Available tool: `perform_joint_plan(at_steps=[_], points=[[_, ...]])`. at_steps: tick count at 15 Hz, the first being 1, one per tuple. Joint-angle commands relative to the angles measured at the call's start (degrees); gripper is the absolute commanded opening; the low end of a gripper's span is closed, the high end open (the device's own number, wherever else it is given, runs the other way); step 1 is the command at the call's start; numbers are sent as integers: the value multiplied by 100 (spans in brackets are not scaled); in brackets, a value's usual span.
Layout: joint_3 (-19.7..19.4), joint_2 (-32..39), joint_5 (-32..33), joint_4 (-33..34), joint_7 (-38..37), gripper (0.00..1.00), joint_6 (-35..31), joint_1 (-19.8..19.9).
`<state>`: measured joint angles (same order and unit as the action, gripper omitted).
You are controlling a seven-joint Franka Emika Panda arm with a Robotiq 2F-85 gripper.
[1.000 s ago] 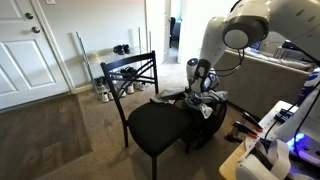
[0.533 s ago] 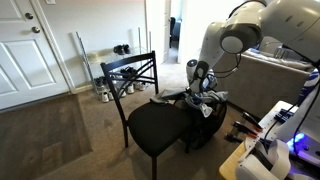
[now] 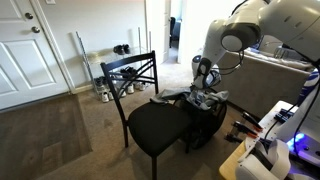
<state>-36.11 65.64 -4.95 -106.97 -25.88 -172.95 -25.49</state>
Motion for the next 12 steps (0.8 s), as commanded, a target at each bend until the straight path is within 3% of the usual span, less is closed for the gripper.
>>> perform_joint_plan(at_steps=[1,4,5,7,12], points=[[-718,124,-396,-279,-669,6,71,-485],[-924,236,-545,-285,-899,6,247,-635],[-912,215,-539,-297,-940,29,296,-648],[-846,189,-486,-306,-992,35,310,-661],[-463,109,-396,-280,-860,66,280,-655]])
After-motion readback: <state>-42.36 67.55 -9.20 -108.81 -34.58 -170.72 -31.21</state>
